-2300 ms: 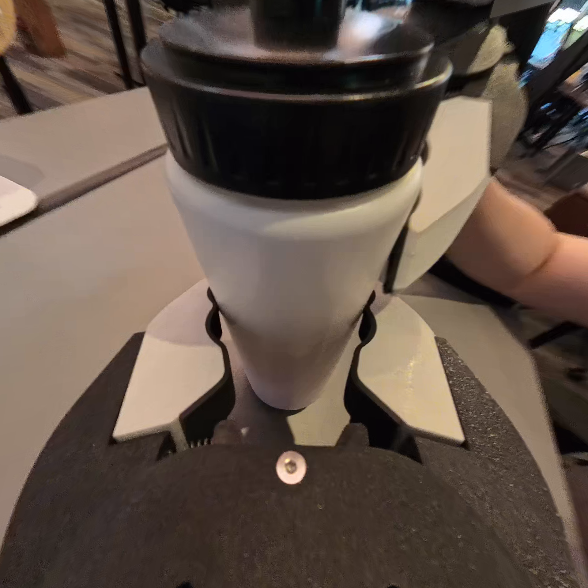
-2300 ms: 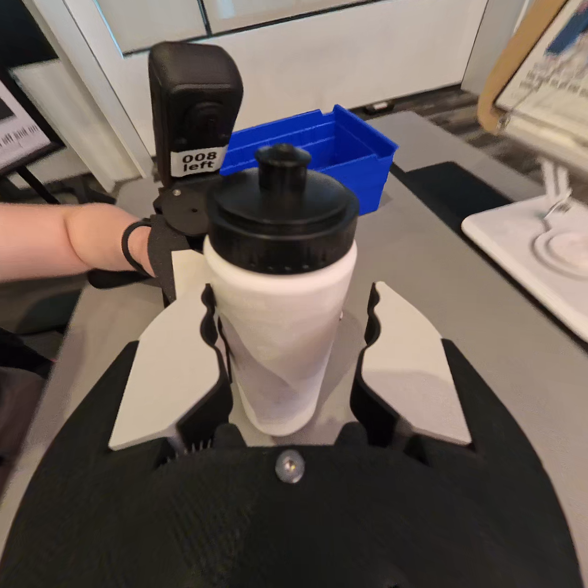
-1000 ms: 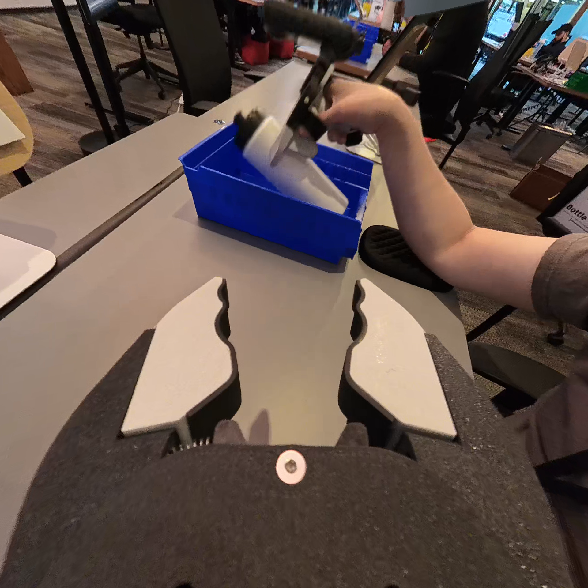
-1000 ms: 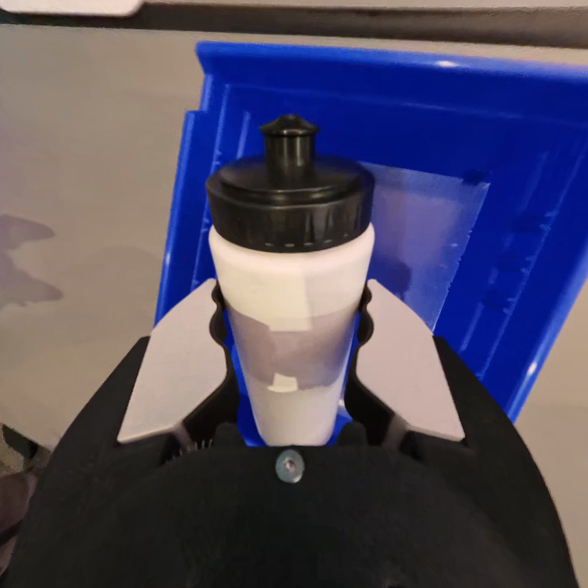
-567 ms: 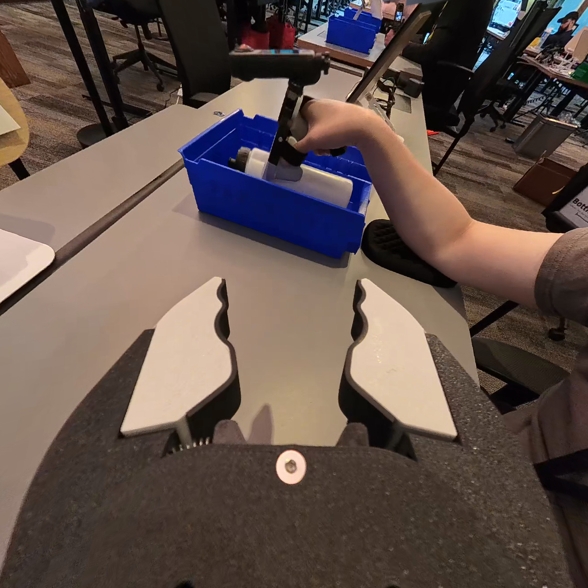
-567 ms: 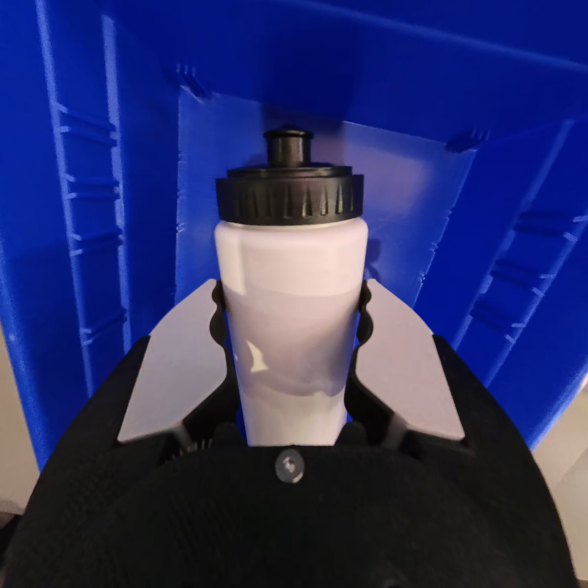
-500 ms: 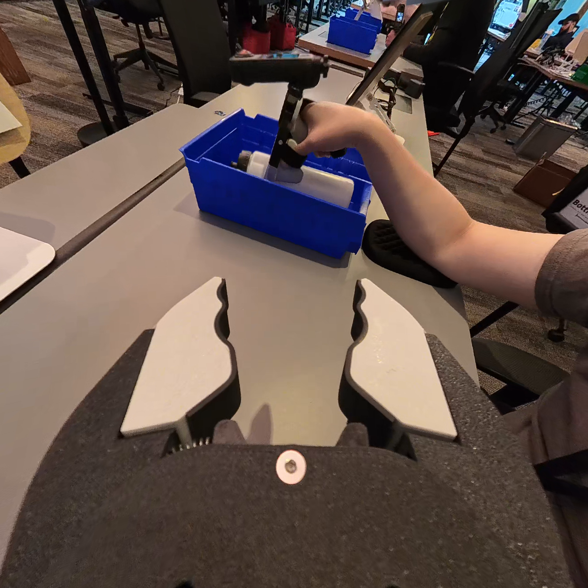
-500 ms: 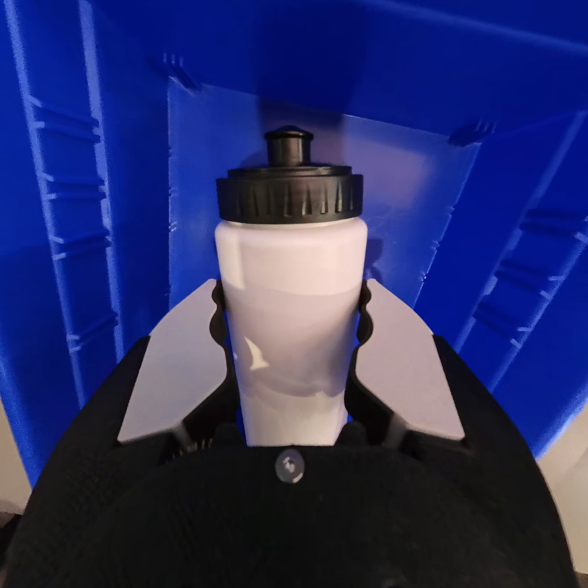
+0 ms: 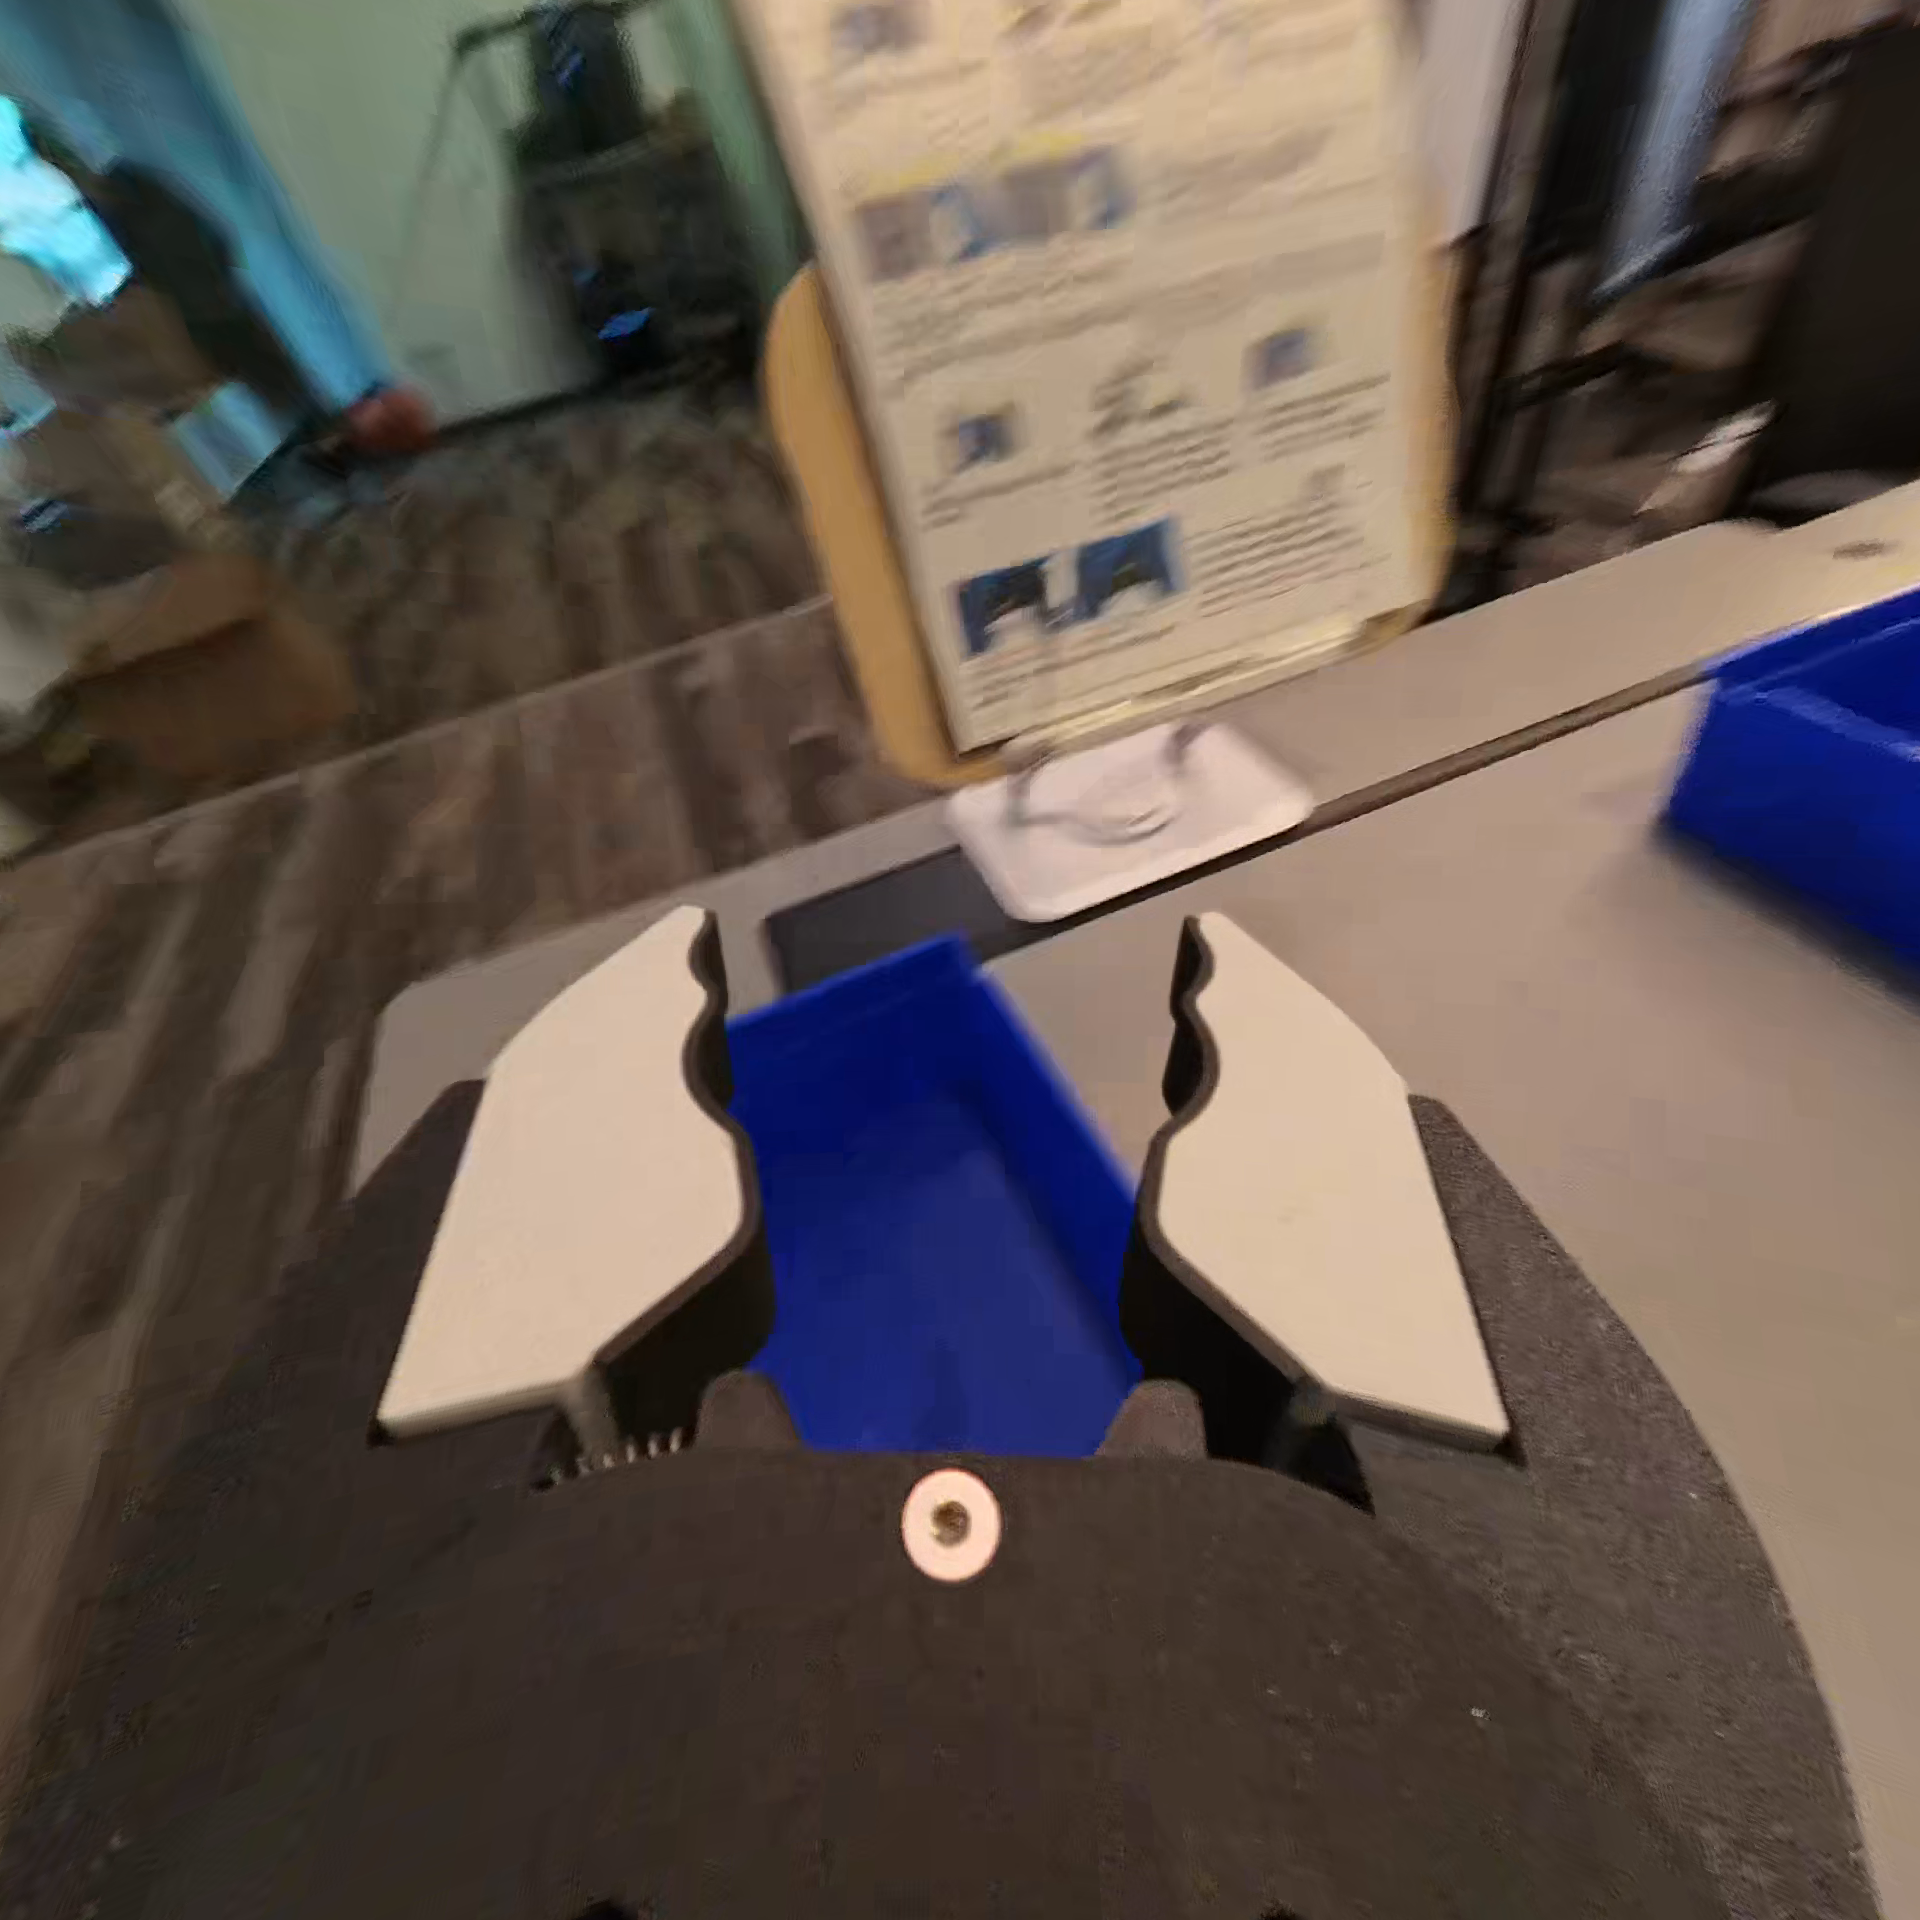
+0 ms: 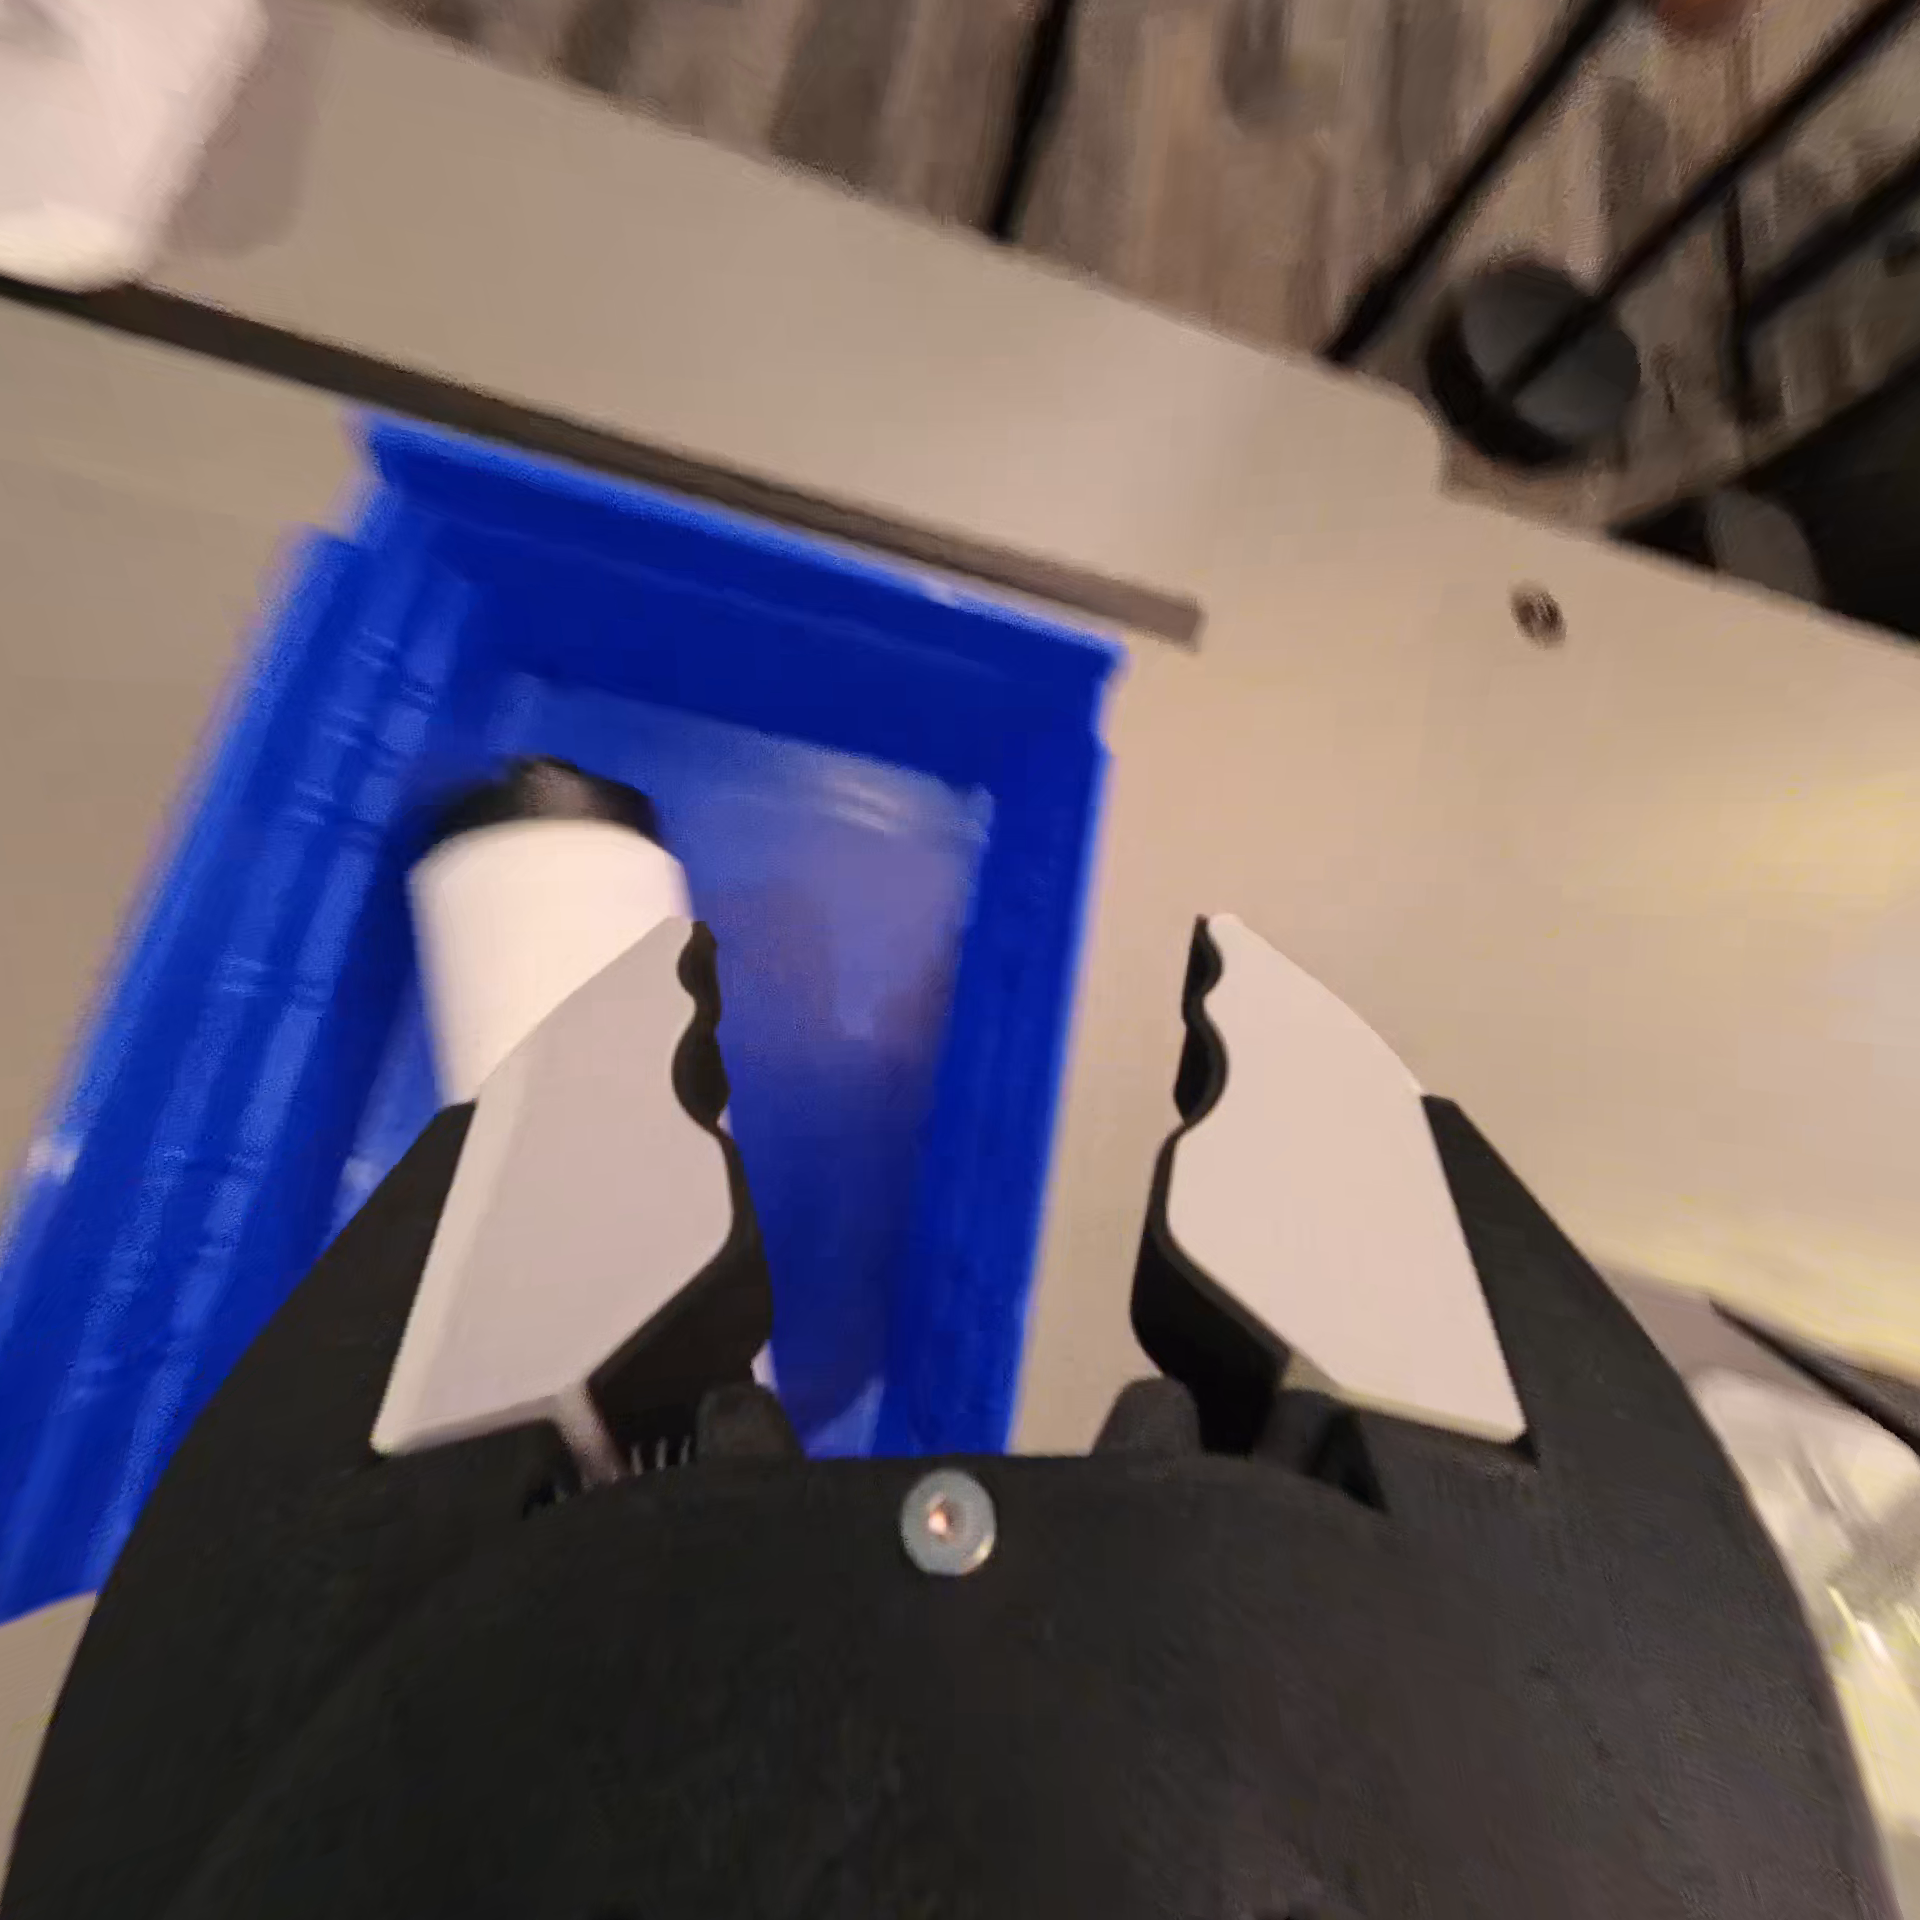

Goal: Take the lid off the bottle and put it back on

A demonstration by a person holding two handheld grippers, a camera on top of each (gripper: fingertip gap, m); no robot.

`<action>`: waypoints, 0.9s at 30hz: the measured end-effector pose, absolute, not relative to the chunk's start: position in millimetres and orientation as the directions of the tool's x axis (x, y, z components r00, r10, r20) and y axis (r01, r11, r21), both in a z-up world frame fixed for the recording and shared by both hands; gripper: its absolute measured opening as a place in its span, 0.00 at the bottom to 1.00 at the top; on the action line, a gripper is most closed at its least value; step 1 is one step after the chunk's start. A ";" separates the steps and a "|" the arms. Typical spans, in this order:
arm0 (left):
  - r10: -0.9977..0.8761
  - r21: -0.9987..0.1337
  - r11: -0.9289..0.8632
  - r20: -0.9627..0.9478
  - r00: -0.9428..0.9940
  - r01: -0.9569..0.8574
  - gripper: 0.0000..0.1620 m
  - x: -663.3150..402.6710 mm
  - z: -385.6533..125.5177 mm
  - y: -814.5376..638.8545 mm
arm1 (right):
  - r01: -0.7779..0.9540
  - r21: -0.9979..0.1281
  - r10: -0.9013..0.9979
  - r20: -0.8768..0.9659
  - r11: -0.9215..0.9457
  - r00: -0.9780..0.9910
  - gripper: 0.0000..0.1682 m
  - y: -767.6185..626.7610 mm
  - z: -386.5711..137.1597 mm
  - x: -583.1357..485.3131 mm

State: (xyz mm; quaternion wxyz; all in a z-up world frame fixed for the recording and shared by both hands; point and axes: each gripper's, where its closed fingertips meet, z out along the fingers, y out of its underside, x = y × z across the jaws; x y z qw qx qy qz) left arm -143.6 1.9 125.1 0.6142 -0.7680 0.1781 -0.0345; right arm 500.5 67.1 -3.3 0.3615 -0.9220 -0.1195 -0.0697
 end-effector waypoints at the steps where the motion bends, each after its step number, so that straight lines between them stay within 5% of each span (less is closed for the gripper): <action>1: -0.258 -0.945 -0.240 -0.158 0.953 -0.222 0.51 -166.1 117.5 4.1 | 0.248 -0.592 0.137 0.226 -0.767 0.964 0.52 61.8 -17.0 517.9; 8: -0.076 -0.761 -0.641 -0.061 0.995 -0.095 0.44 -263.0 26.7 14.2 | 0.122 -0.275 0.114 0.047 -0.954 0.992 0.49 36.3 -98.3 540.5; 11: -0.006 -0.648 -0.757 -0.115 0.993 -0.080 0.44 -291.2 -5.9 13.1 | 0.128 -0.188 0.135 -0.028 -0.974 0.990 0.39 28.1 -116.4 532.2; 14: 0.010 -0.619 -0.783 -0.100 0.995 -0.055 0.46 -300.9 -19.5 14.8 | 0.124 -0.141 0.129 -0.027 -0.982 0.991 0.32 25.2 -125.4 535.0; 18: 0.032 -0.488 -0.872 -0.097 0.995 -0.020 0.47 -313.8 -48.6 0.8 | 0.137 -0.085 0.143 -0.068 -0.987 0.987 0.08 19.3 -133.6 531.4; 27: 0.094 -0.266 -0.962 -0.081 0.992 0.069 0.39 -328.5 -94.8 -20.0 | 0.116 -0.086 0.126 -0.126 -0.990 0.984 0.05 18.3 -133.7 527.1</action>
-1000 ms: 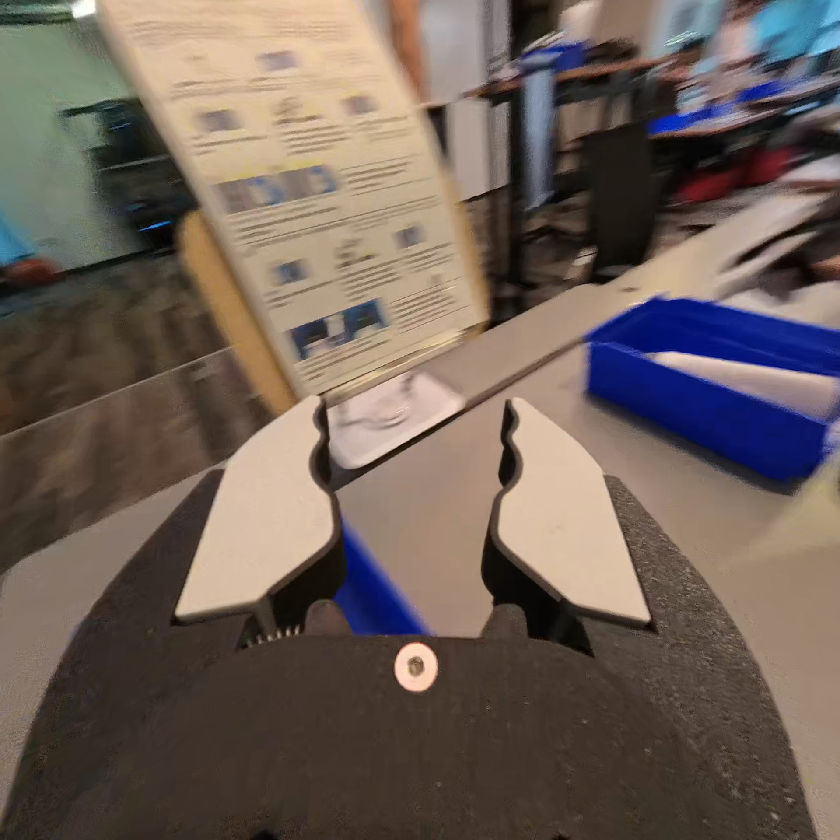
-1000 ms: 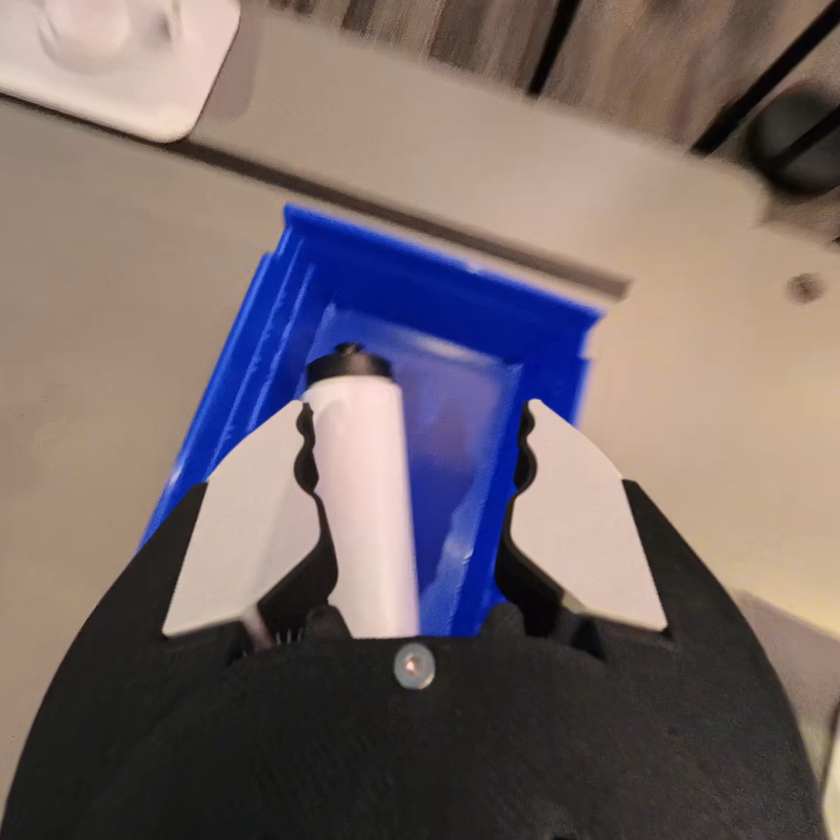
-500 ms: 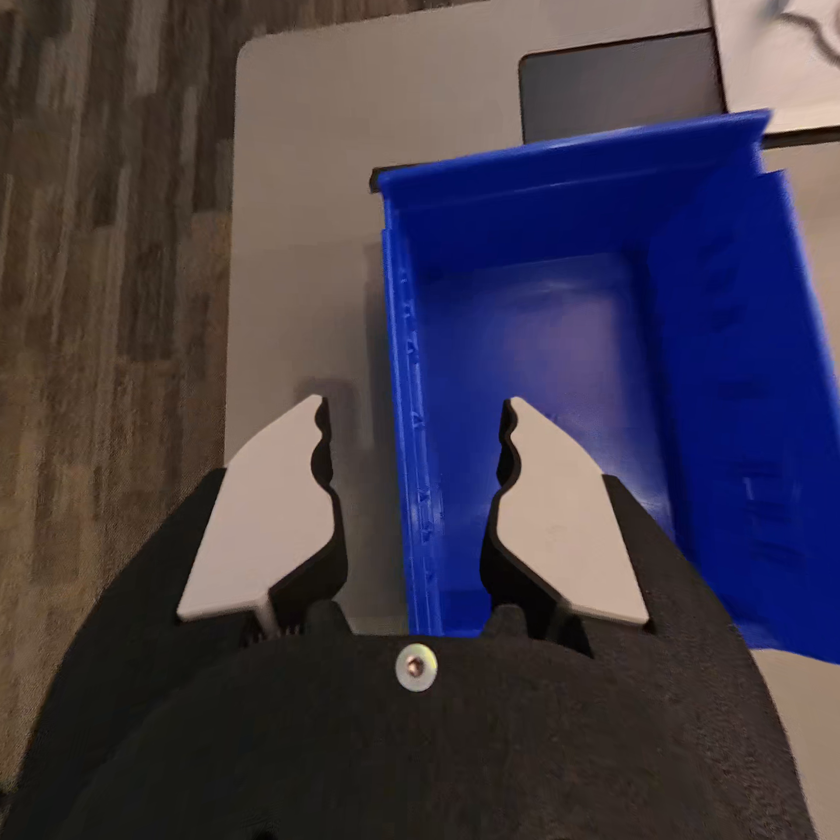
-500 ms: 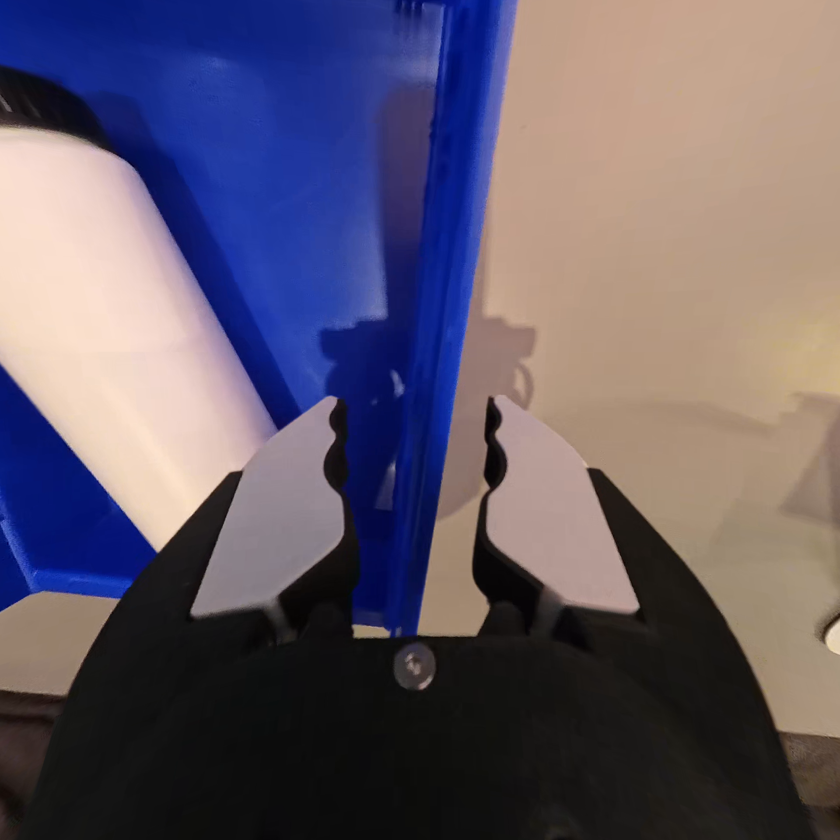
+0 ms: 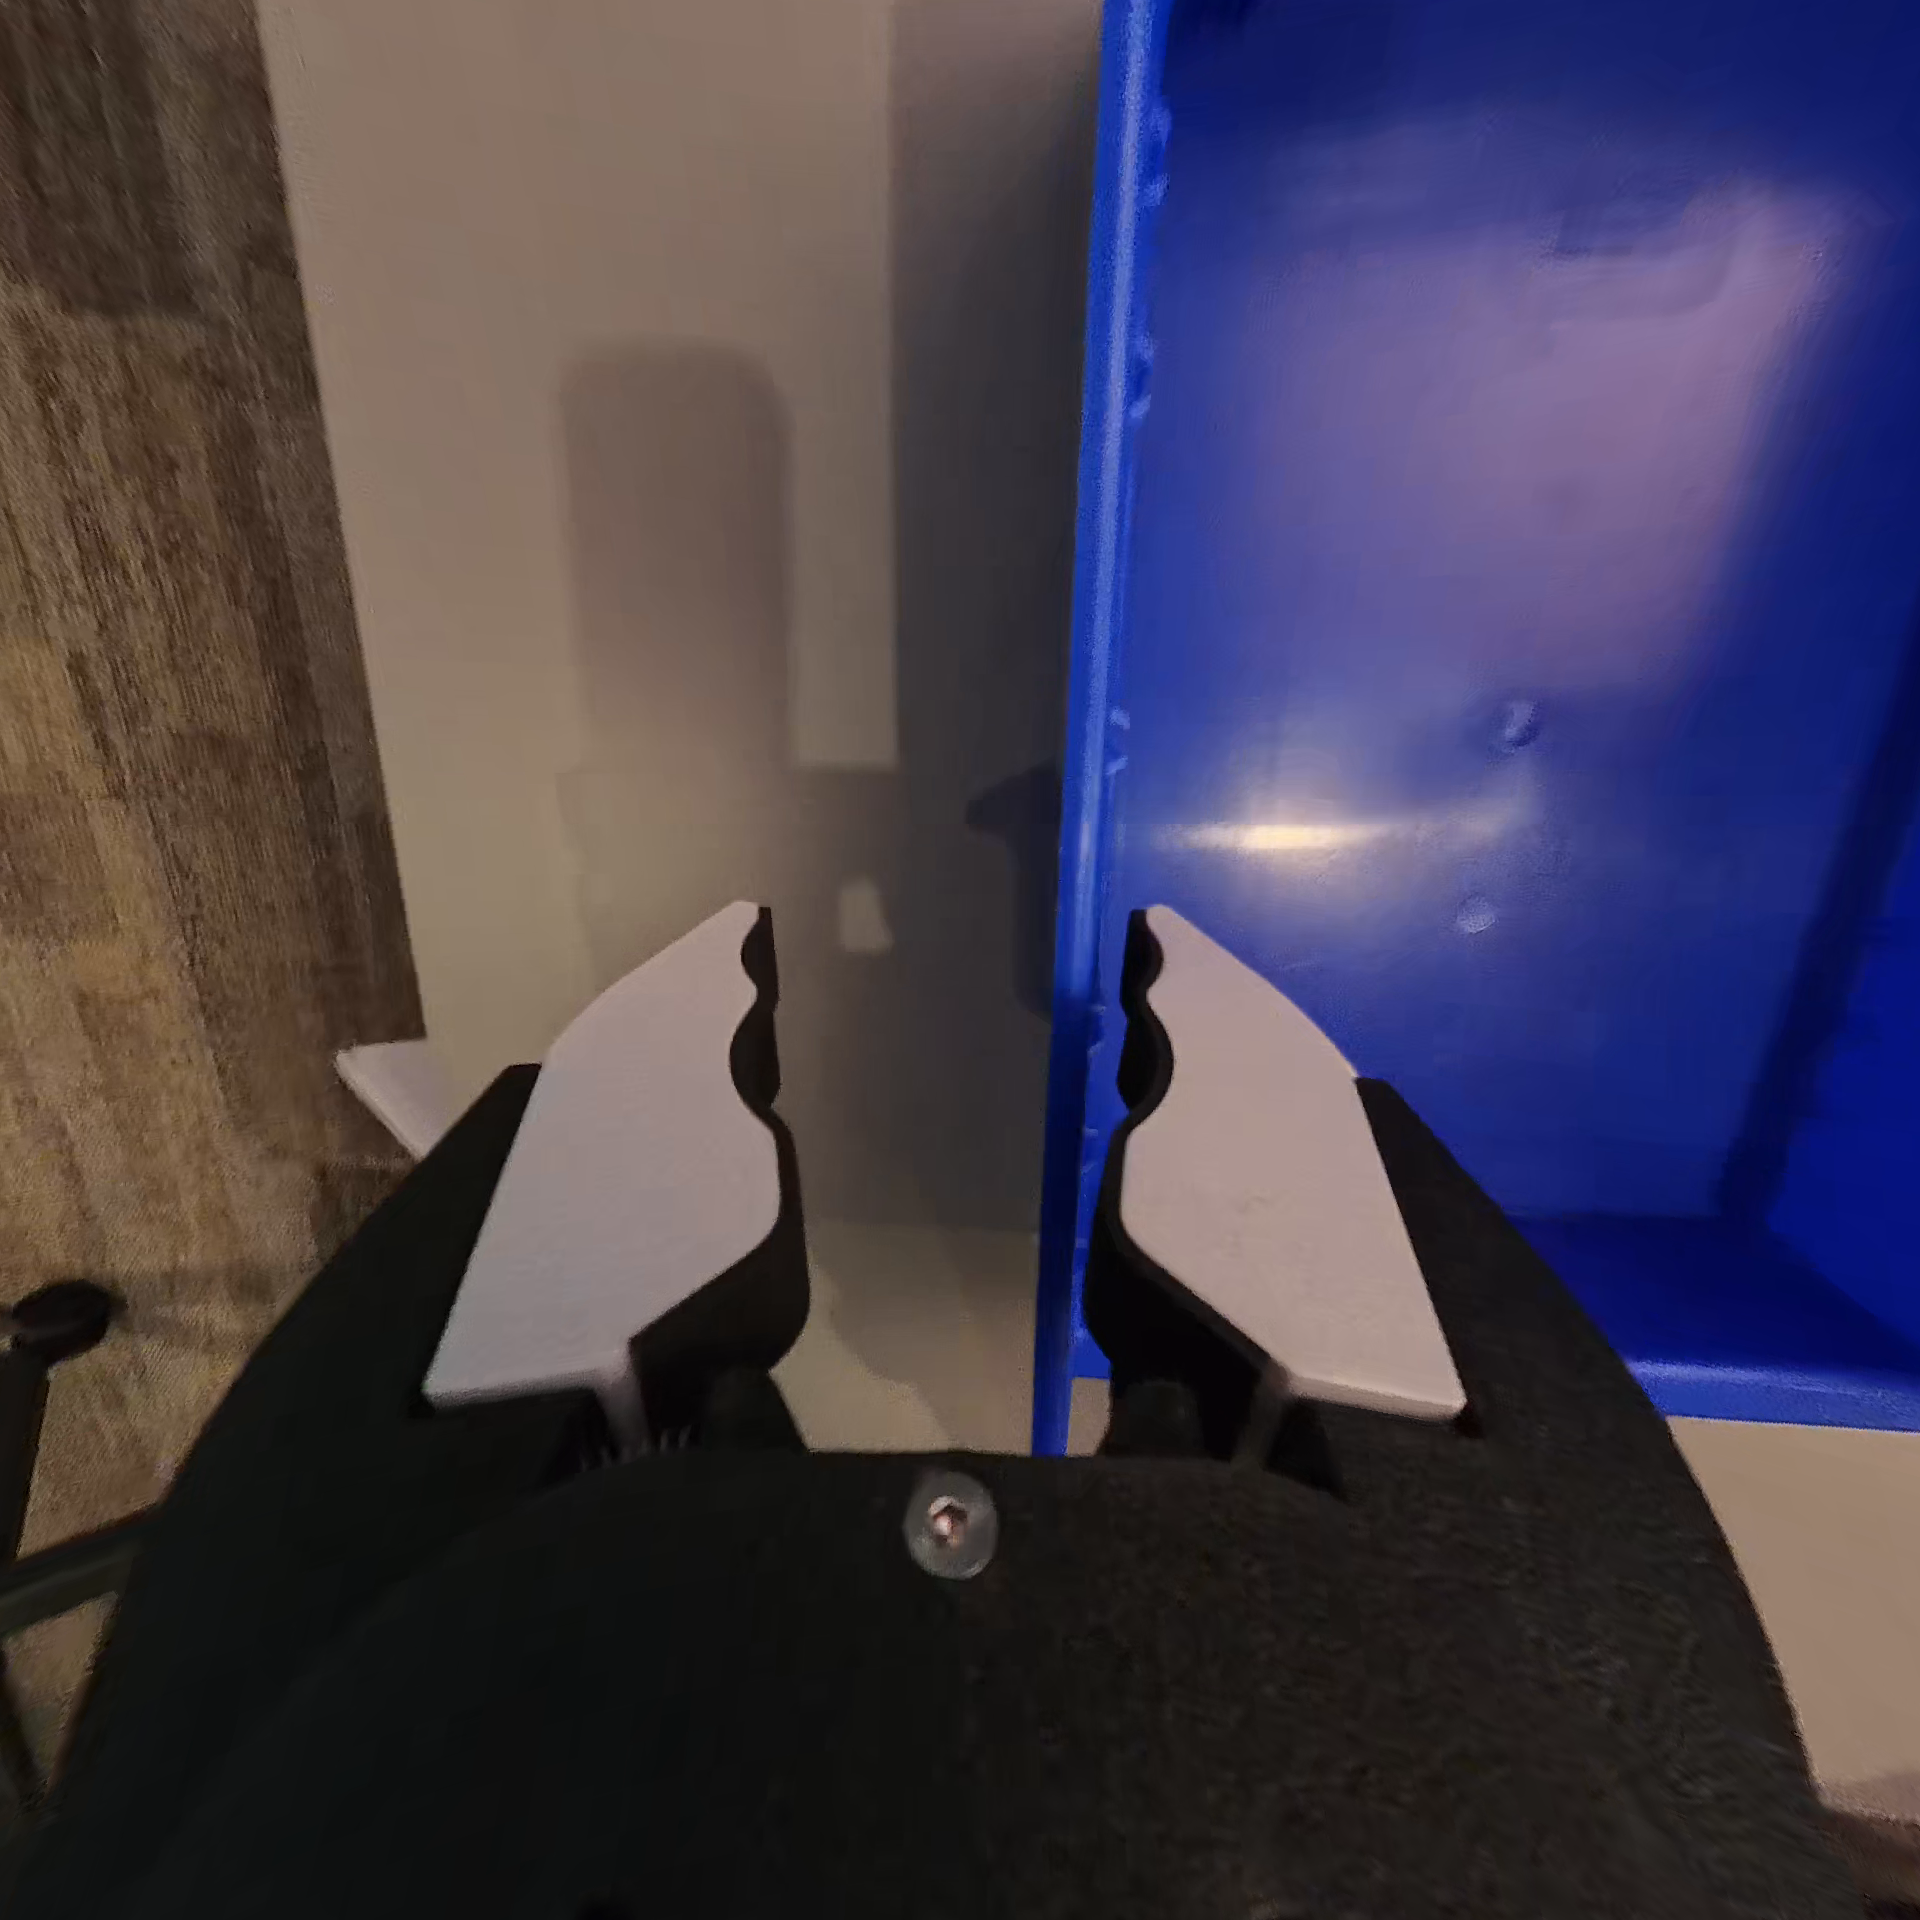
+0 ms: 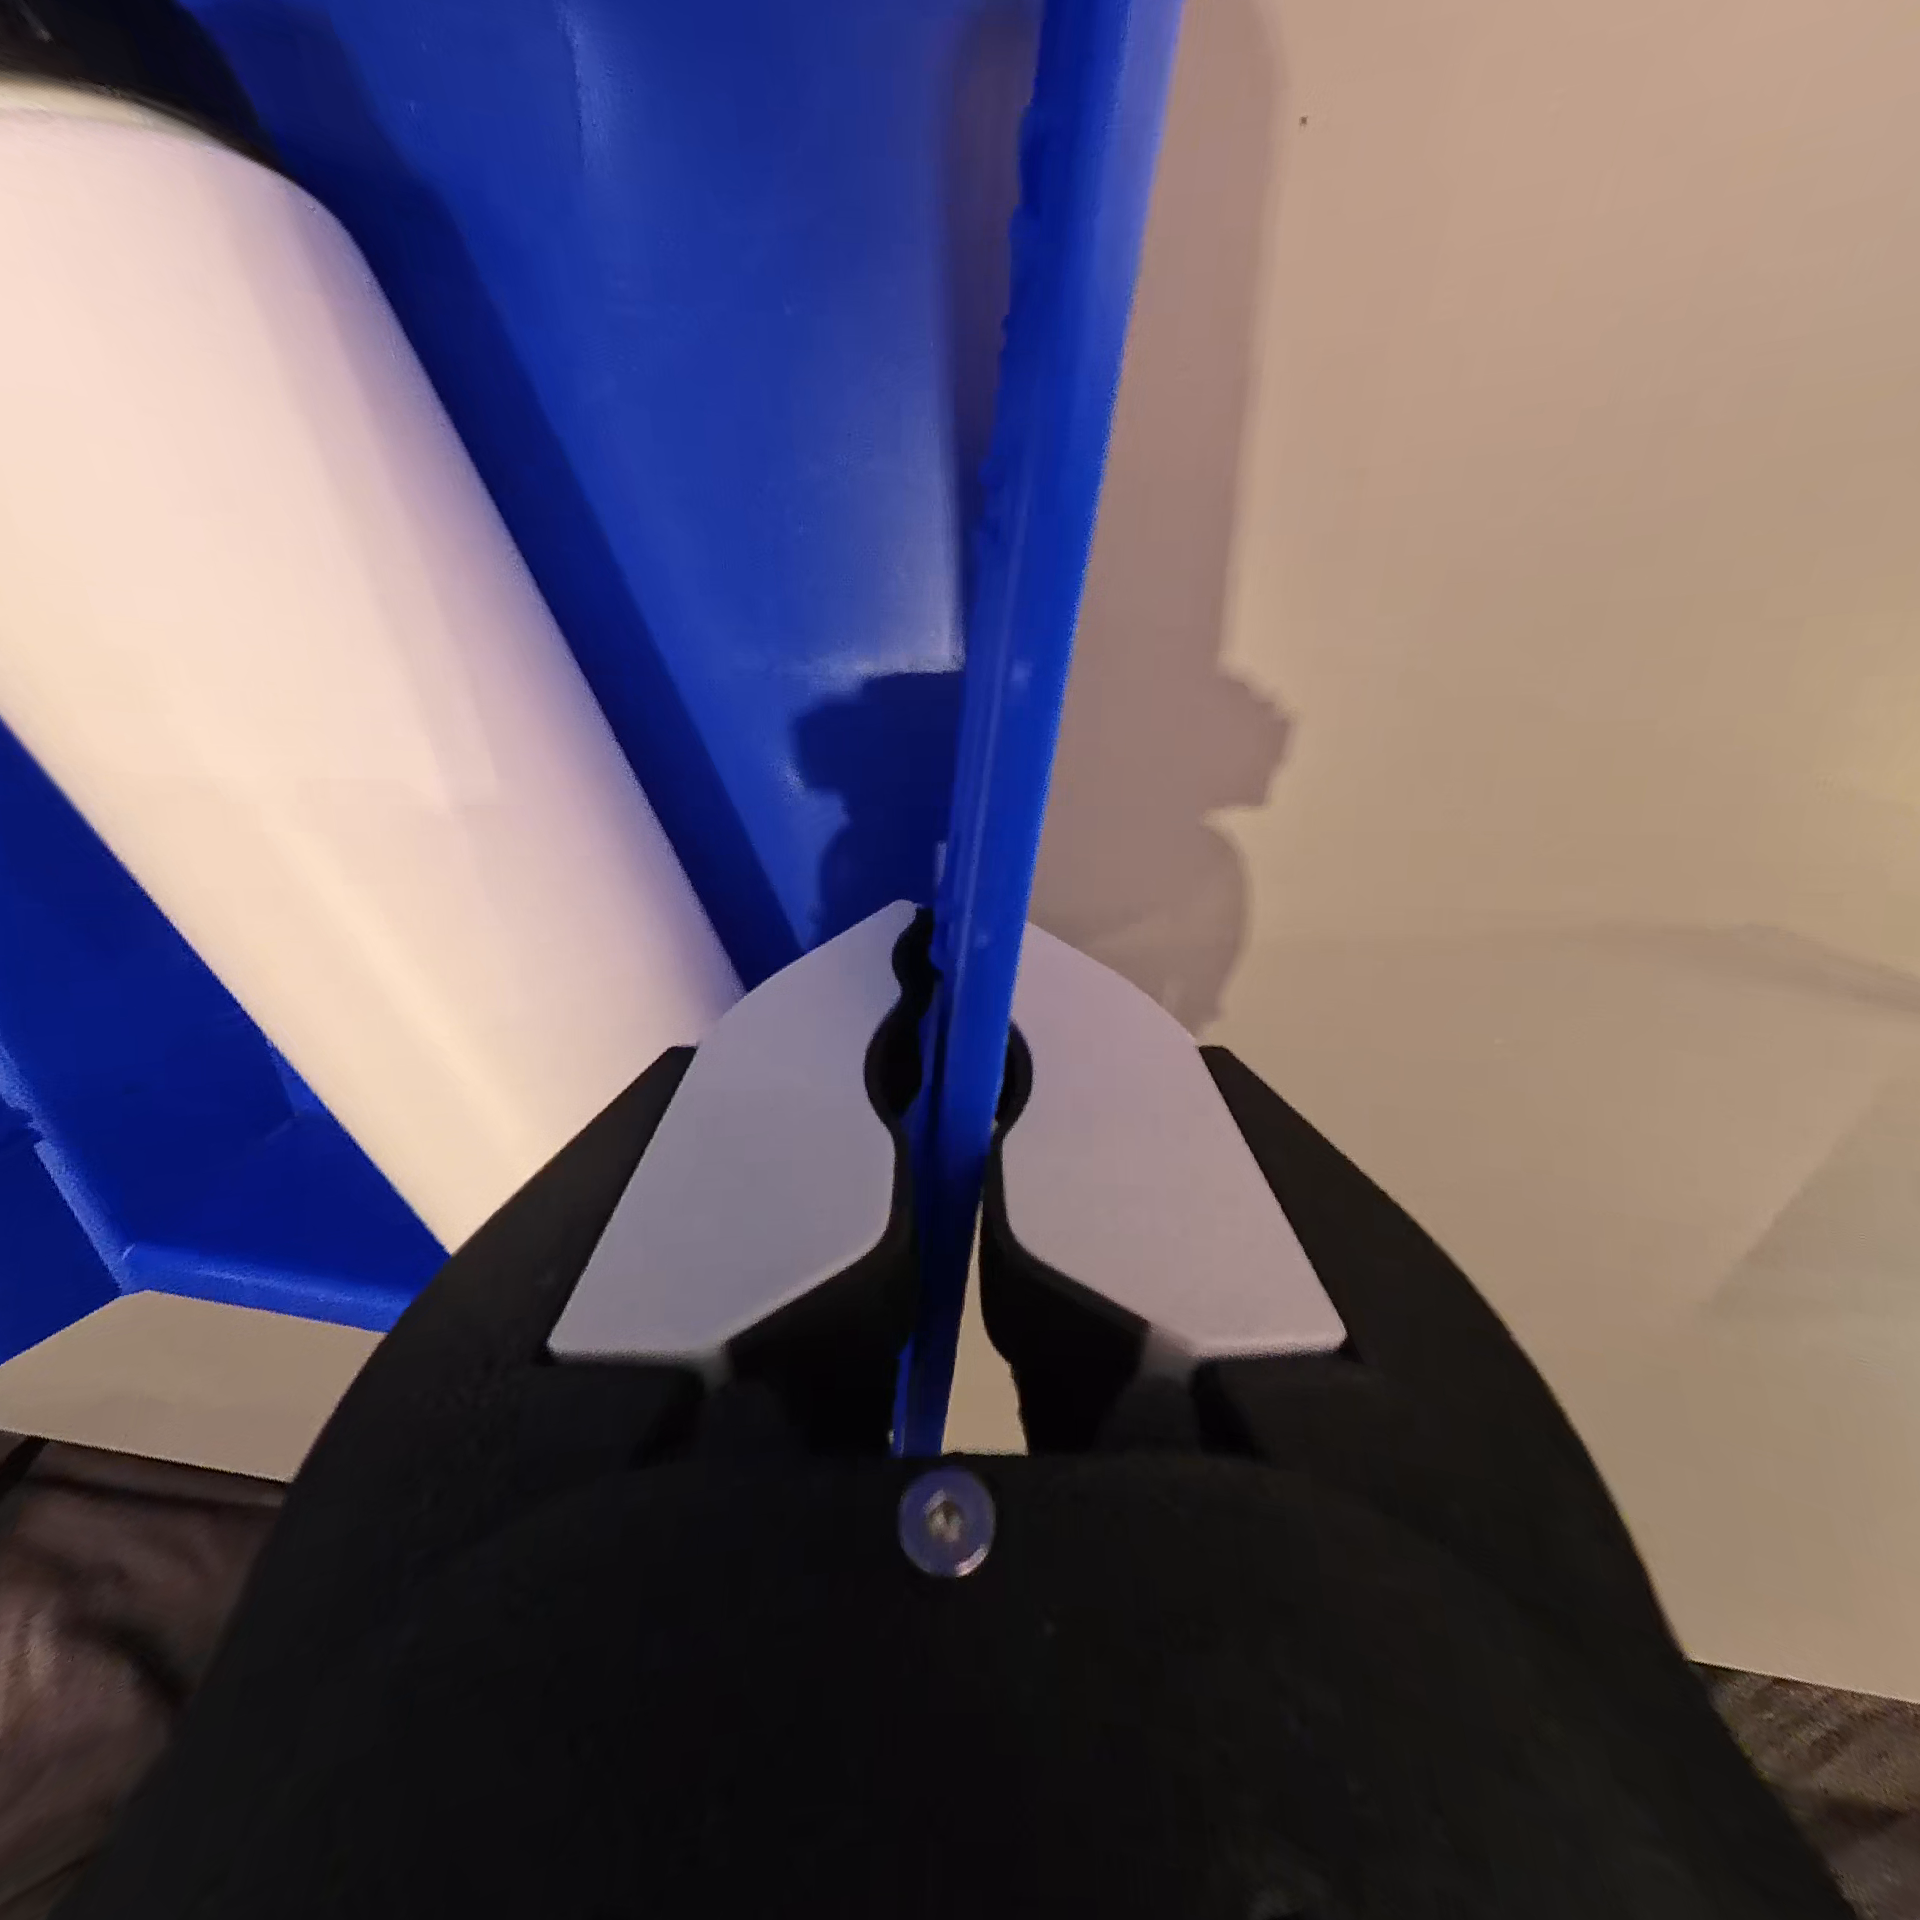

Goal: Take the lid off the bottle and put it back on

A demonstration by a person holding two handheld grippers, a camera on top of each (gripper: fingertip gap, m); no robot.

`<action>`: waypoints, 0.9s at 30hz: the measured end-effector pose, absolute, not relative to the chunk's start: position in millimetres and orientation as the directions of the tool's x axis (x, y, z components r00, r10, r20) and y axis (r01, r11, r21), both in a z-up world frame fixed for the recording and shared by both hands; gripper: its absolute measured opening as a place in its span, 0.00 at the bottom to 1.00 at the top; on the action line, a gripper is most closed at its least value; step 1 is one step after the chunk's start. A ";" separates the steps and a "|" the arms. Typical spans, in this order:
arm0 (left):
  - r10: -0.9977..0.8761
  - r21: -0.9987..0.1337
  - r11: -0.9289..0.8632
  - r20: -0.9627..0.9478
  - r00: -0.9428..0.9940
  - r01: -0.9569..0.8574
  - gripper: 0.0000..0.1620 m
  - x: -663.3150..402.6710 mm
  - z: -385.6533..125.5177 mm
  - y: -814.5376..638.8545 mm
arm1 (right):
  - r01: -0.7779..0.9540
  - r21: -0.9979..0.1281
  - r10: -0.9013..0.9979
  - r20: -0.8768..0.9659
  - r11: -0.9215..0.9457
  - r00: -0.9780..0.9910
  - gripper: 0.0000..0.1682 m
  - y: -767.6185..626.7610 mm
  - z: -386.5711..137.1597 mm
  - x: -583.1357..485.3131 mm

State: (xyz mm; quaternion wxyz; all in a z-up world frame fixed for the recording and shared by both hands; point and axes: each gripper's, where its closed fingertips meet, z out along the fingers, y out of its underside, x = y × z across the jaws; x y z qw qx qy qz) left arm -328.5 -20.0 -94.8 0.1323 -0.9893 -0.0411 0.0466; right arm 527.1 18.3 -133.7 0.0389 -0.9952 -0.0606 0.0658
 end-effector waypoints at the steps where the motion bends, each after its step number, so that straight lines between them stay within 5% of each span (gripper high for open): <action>1: 0.097 -0.239 -0.968 -0.085 0.992 0.074 0.38 -329.9 -99.8 -22.6 | 0.113 -0.083 0.123 -0.130 -0.990 0.984 0.05 18.0 -133.7 526.4; 5: 0.118 -0.231 -0.966 0.002 0.993 0.115 0.31 -323.8 -108.7 -18.7 | 0.104 -0.061 0.112 -0.141 -0.993 0.984 0.05 15.4 -133.6 521.3; 10: 0.041 -0.168 -0.984 0.103 0.994 0.058 0.04 -298.7 -118.8 -18.7 | 0.113 -0.028 0.116 -0.158 -0.993 0.981 0.05 13.2 -133.5 507.8; 27: -0.197 -0.048 -0.979 -0.009 0.980 -0.197 0.13 -212.1 -120.8 -17.4 | 0.228 0.034 0.222 -0.135 -0.973 0.966 0.05 19.2 -133.4 428.3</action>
